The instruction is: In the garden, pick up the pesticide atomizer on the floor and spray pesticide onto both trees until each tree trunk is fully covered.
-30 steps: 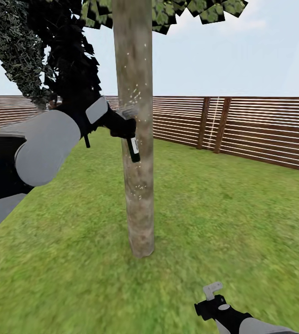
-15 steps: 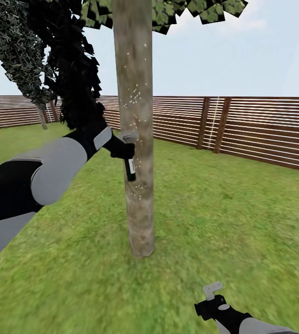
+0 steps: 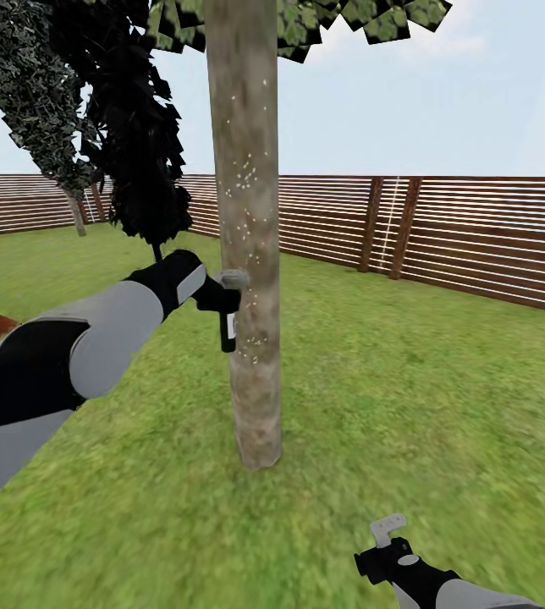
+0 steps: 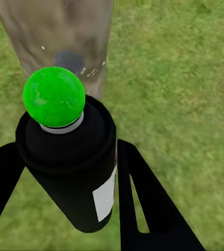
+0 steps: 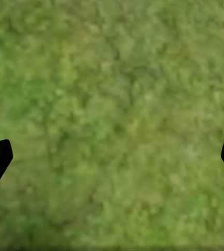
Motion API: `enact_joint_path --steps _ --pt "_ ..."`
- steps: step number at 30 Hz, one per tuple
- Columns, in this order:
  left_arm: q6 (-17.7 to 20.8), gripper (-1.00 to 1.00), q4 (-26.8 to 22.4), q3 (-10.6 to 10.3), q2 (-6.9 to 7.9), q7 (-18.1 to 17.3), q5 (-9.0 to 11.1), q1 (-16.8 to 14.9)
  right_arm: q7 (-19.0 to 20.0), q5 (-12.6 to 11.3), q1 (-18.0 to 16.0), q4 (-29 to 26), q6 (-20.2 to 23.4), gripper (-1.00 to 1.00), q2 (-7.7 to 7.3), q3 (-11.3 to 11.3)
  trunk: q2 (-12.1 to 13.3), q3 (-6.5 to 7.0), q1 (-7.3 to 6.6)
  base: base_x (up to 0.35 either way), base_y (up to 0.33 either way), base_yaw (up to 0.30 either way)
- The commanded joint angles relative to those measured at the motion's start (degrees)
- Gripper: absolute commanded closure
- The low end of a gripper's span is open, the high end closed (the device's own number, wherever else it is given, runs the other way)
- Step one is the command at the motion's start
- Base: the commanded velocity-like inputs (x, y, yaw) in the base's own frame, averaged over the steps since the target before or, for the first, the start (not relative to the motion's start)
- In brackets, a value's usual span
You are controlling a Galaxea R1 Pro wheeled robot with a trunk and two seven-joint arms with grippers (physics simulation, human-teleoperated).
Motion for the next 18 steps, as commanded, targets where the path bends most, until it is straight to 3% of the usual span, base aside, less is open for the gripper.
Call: enact_joint_path --steps 1,7,10,12,16,18 --pt "-0.1 1.0 0.0 0.1 0.02 0.0 -0.1 0.4 0.0 0.0 0.0 0.0 0.0 -1.0 0.0 0.0 0.0 0.01 0.0 0.0 0.0 0.0" --pt "-1.3 1.0 0.1 0.0 -0.37 -0.4 -0.1 2.2 0.0 0.0 0.0 0.0 0.0 -1.0 0.0 0.0 0.0 0.01 0.0 0.0 0.0 0.0" --pt "-3.1 1.0 0.1 0.0 -0.9 -5.6 -0.1 2.5 0.0 0.0 0.0 0.0 0.0 -1.0 0.04 0.0 0.0 0.01 0.0 0.0 0.0 0.0" --pt "-3.5 1.0 0.1 0.1 -1.18 -7.2 -0.1 2.5 0.0 0.0 0.0 0.0 0.0 -1.0 0.02 0.0 0.0 0.01 0.0 0.0 0.0 0.0" --pt "-3.8 1.0 0.0 0.1 -0.94 -8.0 -0.3 4.2 0.0 0.0 0.0 0.0 0.0 -1.0 0.03 0.0 0.0 0.01 0.0 0.0 0.0 0.0" --pt "-4.9 1.0 -0.1 0.1 -0.02 -8.1 -0.4 6.1 0.0 0.0 0.0 0.0 0.0 -1.0 0.05 0.0 0.0 0.01 0.0 0.0 0.0 0.0"
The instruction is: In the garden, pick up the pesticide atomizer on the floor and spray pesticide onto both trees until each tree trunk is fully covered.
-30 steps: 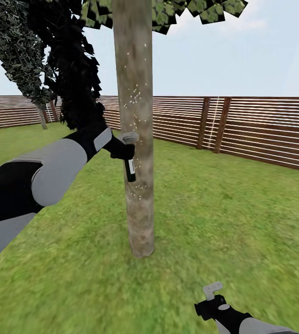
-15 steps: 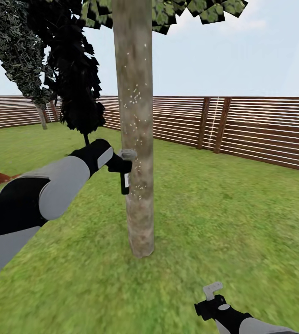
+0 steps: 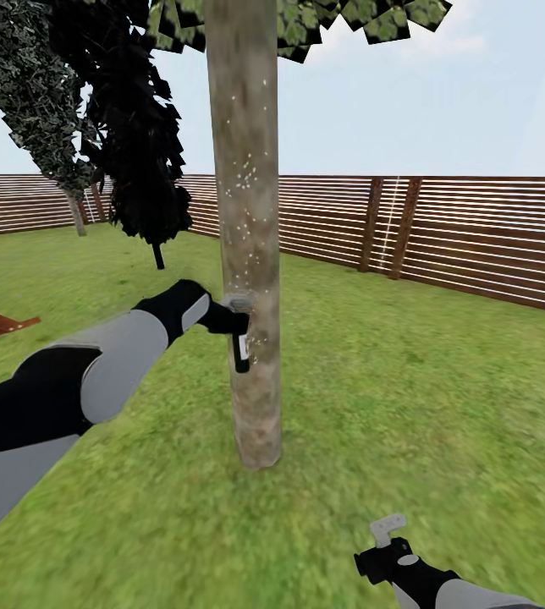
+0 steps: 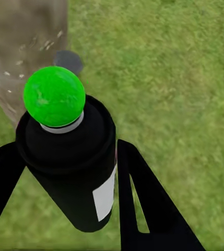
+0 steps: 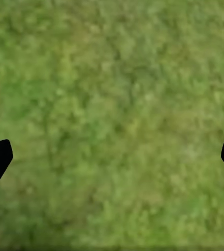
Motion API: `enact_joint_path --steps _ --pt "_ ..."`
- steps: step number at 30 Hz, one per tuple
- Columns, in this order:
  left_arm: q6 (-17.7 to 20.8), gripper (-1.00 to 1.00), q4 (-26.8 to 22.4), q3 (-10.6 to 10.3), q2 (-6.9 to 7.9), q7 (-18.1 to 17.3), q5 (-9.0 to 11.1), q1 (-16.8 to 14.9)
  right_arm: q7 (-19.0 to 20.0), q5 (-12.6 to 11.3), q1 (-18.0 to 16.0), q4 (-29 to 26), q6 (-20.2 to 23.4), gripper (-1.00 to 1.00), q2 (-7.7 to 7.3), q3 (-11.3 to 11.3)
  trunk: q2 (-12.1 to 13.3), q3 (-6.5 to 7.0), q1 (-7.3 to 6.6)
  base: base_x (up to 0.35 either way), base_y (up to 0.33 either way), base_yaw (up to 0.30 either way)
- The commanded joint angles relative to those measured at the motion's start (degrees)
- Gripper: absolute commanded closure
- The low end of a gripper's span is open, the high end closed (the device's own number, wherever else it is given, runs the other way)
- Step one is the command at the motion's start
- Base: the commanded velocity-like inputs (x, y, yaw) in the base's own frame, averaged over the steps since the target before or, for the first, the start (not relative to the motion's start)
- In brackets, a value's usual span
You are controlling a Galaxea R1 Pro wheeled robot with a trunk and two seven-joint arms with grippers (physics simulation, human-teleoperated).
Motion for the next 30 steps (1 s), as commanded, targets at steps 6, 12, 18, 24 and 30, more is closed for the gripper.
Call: enact_joint_path --steps 6,12,18,24,30 --pt "-1.5 1.0 -0.1 0.4 2.5 0.0 0.3 4.0 0.0 0.0 0.0 0.0 0.0 -1.0 0.01 0.0 0.0 0.01 0.0 0.0 0.0 0.0" --pt "-9.1 1.0 0.0 0.4 3.97 0.0 0.3 8.0 0.0 0.0 0.0 0.0 0.0 -1.0 0.0 0.0 0.0 0.01 0.0 0.0 0.0 0.0" --pt "-12.9 1.0 0.0 0.4 9.87 0.0 0.3 11.8 0.0 0.0 0.0 0.0 0.0 -1.0 -0.03 0.0 0.0 0.01 0.0 0.0 0.0 0.0" --pt "-14.4 1.0 0.0 0.5 12.43 0.1 0.3 12.3 0.0 0.0 0.0 0.0 0.0 -1.0 -0.02 0.0 0.0 0.01 0.0 0.0 0.0 0.0" --pt "-14.5 1.0 0.1 0.5 14.42 1.9 0.4 12.3 0.0 0.0 0.0 0.0 0.0 -1.0 -0.02 0.0 0.0 0.01 0.0 0.0 0.0 0.0"
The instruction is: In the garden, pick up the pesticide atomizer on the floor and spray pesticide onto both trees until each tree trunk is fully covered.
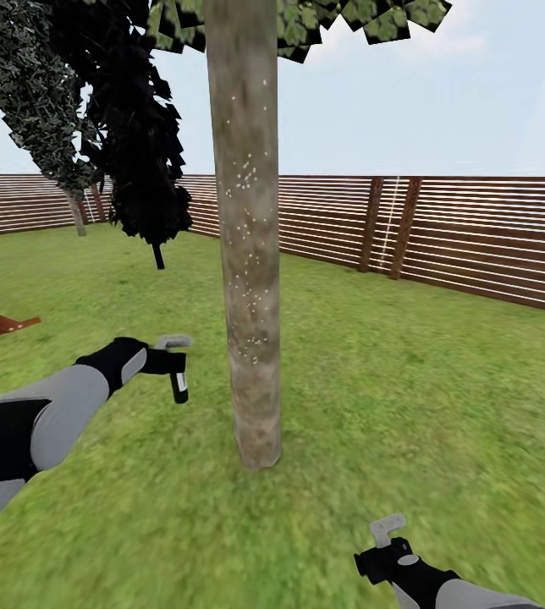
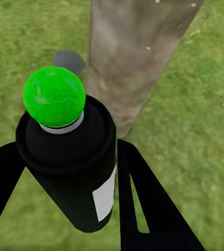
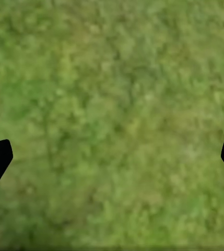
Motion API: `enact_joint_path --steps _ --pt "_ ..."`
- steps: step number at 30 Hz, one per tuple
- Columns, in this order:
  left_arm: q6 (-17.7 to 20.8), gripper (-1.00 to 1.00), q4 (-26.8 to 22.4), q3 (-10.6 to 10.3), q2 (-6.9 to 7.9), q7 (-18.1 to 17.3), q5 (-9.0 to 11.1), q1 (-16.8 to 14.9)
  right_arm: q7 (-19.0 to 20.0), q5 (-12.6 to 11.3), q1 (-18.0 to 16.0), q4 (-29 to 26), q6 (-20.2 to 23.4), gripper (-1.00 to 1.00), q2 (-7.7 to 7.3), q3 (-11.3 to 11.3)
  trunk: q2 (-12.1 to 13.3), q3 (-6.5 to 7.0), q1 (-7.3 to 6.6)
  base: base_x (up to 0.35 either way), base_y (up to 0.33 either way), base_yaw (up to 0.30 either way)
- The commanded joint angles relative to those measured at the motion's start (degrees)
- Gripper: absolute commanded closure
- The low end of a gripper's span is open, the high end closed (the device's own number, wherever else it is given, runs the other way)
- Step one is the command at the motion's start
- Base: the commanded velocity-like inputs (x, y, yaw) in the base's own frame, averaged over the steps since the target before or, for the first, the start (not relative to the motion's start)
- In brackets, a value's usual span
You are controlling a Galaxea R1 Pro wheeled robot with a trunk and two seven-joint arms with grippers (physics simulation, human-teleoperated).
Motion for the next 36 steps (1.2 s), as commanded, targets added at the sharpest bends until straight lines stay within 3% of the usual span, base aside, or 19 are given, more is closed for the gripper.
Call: enact_joint_path --steps 1,7,13,16,22,24,25,27,28,31,36 --pt "0.0 1.0 0.0 0.1 -0.04 0.0 0.1 0.0 0.0 0.0 0.0 0.0 0.0 -1.0 0.0 0.0 0.0 0.0 0.0 0.0 0.0 0.0" --pt "0.3 1.0 -2.3 0.0 -0.03 0.1 0.5 0.0 0.0 0.0 0.0 0.0 0.0 -1.0 -0.02 0.0 0.0 0.0 0.0 0.0 0.0 0.0" --pt "10.5 1.0 -17.4 -0.2 0.01 0.0 0.5 0.0 0.0 0.0 0.0 0.0 0.0 -1.0 -0.03 0.0 0.0 0.0 0.0 0.0 0.0 0.0" --pt "15.3 1.0 -21.6 -0.1 0.0 0.0 0.6 0.0 0.0 0.0 0.0 0.0 0.0 -1.0 -0.03 0.0 0.0 0.0 0.0 0.0 0.0 0.0" --pt "17.3 1.0 -23.0 1.2 -0.2 0.0 0.7 0.0 0.0 0.0 0.0 0.0 0.0 -1.0 -0.03 0.0 0.0 0.0 0.0 0.0 0.0 0.0" --pt "17.6 1.0 -27.7 1.6 -0.89 0.0 0.7 0.0 0.0 0.0 0.0 0.0 0.0 -1.0 -0.03 0.0 0.0 0.0 0.0 0.0 0.0 0.0" --pt "17.7 1.0 -28.5 1.9 -1.11 0.0 1.1 0.0 0.0 0.0 0.0 0.0 0.0 -1.0 -0.03 0.0 0.0 0.0 0.0 0.0 0.0 0.0" --pt "18.8 1.0 -30.7 2.5 -1.73 0.0 3.8 0.0 0.0 0.0 0.0 0.0 0.0 -1.0 -0.03 0.0 0.0 0.0 0.0 0.0 0.0 0.0" --pt "22.9 1.0 -33.2 2.7 -1.93 0.1 5.0 0.0 0.0 0.0 0.0 0.0 0.0 -1.0 -0.03 0.0 0.0 0.0 0.0 0.0 0.0 0.0" --pt "27.7 1.0 -36.8 2.8 -2.06 0.1 5.7 -0.2 0.0 0.0 0.0 0.0 0.0 -1.0 -0.03 0.0 0.0 0.0 0.0 0.0 0.0 0.0" --pt "29.9 1.0 -37.5 2.8 -2.1 0.1 5.9 -3.2 0.0 0.0 0.0 0.0 0.0 -1.0 -0.03 0.0 0.0 0.0 0.0 0.0 0.0 0.0"
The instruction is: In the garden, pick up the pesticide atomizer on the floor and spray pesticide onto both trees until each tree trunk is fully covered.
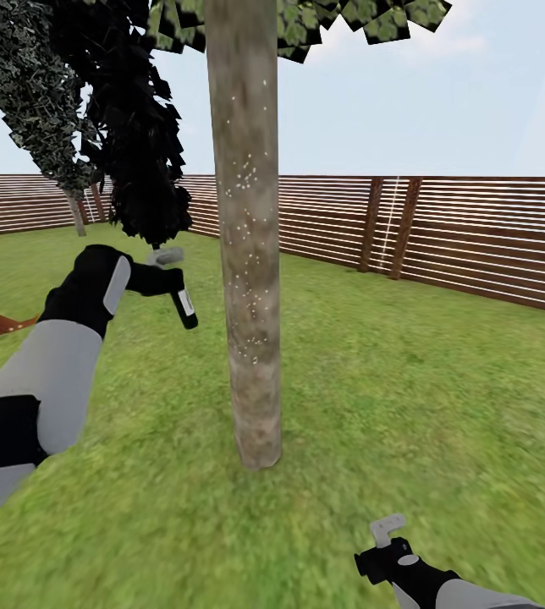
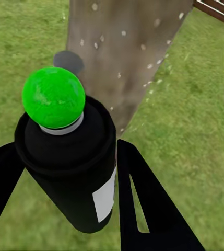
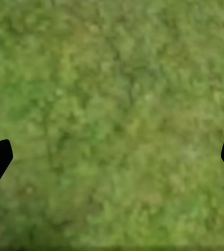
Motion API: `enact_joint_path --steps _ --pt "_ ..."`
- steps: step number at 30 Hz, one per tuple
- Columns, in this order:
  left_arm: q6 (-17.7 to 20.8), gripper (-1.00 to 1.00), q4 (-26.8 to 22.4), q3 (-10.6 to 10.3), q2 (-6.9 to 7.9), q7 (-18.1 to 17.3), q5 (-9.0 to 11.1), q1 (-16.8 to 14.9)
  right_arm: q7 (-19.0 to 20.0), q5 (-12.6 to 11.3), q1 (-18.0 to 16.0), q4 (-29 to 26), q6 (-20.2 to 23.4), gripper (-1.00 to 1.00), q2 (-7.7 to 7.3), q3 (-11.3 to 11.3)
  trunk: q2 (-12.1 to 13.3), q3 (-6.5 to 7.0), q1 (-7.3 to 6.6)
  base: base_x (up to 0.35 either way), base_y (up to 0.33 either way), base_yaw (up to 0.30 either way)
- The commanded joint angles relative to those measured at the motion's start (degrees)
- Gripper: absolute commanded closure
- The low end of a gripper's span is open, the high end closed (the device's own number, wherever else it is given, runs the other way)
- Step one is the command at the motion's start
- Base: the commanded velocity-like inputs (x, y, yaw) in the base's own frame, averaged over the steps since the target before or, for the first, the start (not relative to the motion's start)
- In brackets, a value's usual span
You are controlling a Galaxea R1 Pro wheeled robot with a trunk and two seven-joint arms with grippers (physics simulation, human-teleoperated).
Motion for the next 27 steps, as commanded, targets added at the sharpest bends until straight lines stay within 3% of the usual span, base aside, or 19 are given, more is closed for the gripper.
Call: enact_joint_path --steps 1,10,13,16,20,21,22,23,27 --pt "0.2 1.0 0.0 0.0 0.0 0.0 0.0 -0.4 0.0 0.0 0.0 0.0 0.0 -1.0 0.0 0.0 0.0 0.0 0.0 0.0 0.0 0.0" --pt "0.3 1.0 -0.1 0.1 -0.09 -0.1 0.3 -2.1 0.0 0.0 0.0 0.0 0.0 -1.0 0.0 0.0 0.0 0.0 0.0 0.0 0.0 0.0" --pt "0.3 1.0 -0.1 0.1 -0.09 -0.1 2.1 -3.2 0.0 0.0 0.0 0.0 0.0 -1.0 0.0 0.0 0.0 0.0 0.0 0.0 0.0 0.0" --pt "0.4 1.0 0.3 0.1 -0.09 -0.1 2.5 -3.4 0.0 0.0 0.0 0.0 0.0 -1.0 0.0 0.0 0.0 0.0 0.0 0.0 0.0 0.0" --pt "0.2 1.0 6.4 0.1 -0.8 0.0 2.6 -3.4 0.0 0.0 0.0 0.0 0.0 -1.0 0.0 0.0 0.0 0.0 0.0 0.0 0.0 0.0" --pt "0.2 1.0 7.1 0.1 -1.14 0.0 2.5 -3.4 0.0 0.0 0.0 0.0 0.0 -1.0 0.0 0.0 0.0 0.0 0.0 0.0 0.0 0.0" --pt "0.1 1.0 8.2 0.2 -3.05 0.0 2.5 -3.4 0.0 0.0 0.0 0.0 0.0 -1.0 0.0 0.0 0.0 0.0 0.0 0.0 0.0 0.0" --pt "0.0 1.0 8.4 0.1 -3.93 0.1 2.5 -3.4 0.0 0.0 0.0 0.0 0.0 -1.0 0.0 0.0 0.0 0.0 0.0 0.0 0.0 0.0" --pt "0.1 1.0 6.3 0.0 -6.02 0.3 2.5 -3.4 0.0 0.0 0.0 0.0 0.0 -1.0 0.0 0.0 0.0 0.0 0.0 0.0 0.0 0.0"
